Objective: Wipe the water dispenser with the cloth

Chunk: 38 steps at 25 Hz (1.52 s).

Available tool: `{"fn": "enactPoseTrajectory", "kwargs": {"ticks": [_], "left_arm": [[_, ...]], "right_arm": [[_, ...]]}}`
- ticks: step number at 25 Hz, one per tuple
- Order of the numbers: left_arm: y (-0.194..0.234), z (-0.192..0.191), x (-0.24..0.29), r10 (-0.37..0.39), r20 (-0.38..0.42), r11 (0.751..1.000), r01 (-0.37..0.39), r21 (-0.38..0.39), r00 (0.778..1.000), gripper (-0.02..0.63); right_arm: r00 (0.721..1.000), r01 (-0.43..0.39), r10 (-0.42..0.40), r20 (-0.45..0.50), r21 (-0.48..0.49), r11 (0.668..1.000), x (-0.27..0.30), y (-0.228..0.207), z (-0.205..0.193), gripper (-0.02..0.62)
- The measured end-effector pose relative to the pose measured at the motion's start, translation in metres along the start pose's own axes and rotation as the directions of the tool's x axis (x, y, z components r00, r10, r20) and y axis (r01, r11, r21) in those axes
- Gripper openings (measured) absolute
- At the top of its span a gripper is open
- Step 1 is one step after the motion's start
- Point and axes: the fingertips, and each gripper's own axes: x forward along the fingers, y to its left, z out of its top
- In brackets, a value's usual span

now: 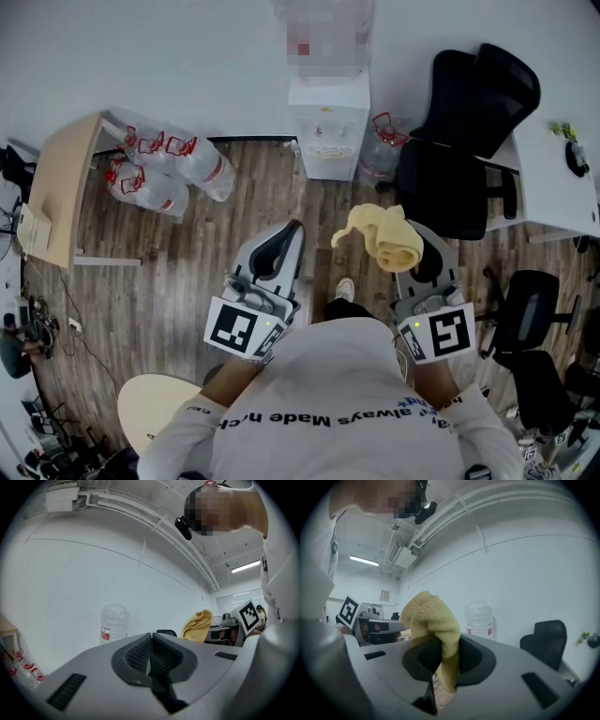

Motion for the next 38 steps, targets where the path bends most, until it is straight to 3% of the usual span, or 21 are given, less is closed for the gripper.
{"fn": "enactPoseTrajectory", "kwargs": {"ticks": [19, 38], "left_arm": [[-0.004, -0.006, 0.088, 0.025, -0.005, 1.0, -0.025, 0.0, 1.0, 0.026], [0.008, -0.018, 0.115, 0.025, -0.007, 1.0, -0.025, -0.002, 1.0, 0.026]], "right_arm": [[0.999, -0.037, 0.037, -0.013, 0.016, 0.999, 0.032, -0.08, -0.002, 0.063], [0.999, -0.044, 0.044, -0.017, 0.005, 0.999, 0.055, -0.101, -0.01, 0.063]]}}
